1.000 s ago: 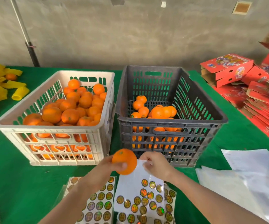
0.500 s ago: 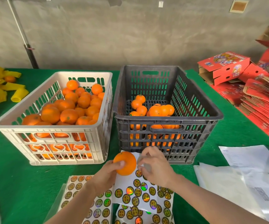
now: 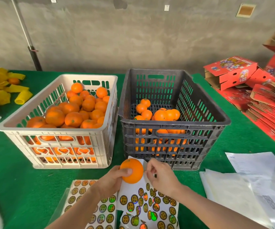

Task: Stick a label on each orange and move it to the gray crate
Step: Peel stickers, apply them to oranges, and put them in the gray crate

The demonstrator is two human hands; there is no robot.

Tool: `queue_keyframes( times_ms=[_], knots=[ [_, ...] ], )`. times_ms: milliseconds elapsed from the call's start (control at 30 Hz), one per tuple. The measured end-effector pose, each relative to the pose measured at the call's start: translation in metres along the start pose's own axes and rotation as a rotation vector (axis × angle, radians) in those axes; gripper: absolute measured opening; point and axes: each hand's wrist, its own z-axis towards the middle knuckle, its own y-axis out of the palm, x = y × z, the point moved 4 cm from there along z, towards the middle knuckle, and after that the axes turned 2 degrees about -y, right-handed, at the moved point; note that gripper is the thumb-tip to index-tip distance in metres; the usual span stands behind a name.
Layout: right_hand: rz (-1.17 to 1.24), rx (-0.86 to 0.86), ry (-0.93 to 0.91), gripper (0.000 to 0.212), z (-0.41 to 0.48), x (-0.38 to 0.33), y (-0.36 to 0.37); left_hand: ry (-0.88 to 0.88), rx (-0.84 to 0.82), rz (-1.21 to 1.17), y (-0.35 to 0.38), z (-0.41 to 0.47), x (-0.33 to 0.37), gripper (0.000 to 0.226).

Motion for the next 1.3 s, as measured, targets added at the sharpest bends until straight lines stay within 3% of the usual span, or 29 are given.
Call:
queue_keyframes(
  times_ms=[67, 233, 367, 467, 600, 733, 833, 1100, 1300],
  knots=[
    [0.073, 0.045, 0.04, 0.012, 0.002, 0.0, -0.004, 0.008, 0.004, 0.05, 0.001, 0.0, 0.002, 0.114],
    [0.382, 0.13, 0.17, 0.018, 0.009, -0.005, -0.02, 0.092, 0.04, 0.22, -0.002, -0.006, 0.017, 0.082],
    [0.627, 0.115, 0.189, 0.019, 0.015, -0.023, -0.032, 0.151, 0.04, 0.19, -0.002, -0.008, 0.03, 0.081],
    [0.721, 0.053, 0.111, 0.023, 0.017, -0.043, -0.041, 0.195, -0.005, 0.03, 0.004, -0.012, 0.04, 0.085],
    [0.685, -0.006, 0.03, 0.024, 0.02, -0.064, -0.05, 0.204, -0.036, -0.181, 0.013, -0.016, 0.048, 0.101],
    [0.569, -0.023, -0.078, 0.023, 0.022, -0.08, -0.058, 0.223, -0.006, -0.184, 0.015, -0.018, 0.056, 0.091],
    [0.429, -0.017, -0.143, 0.022, 0.023, -0.086, -0.06, 0.232, 0.003, -0.161, 0.015, -0.022, 0.062, 0.097],
    [0.198, 0.135, -0.261, 0.012, 0.021, -0.097, -0.063, 0.25, 0.018, -0.166, 0.017, -0.029, 0.071, 0.079],
    [0.282, 0.263, -0.246, 0.018, 0.017, -0.102, -0.061, 0.279, 0.04, -0.138, 0.019, -0.038, 0.077, 0.072]
  ],
)
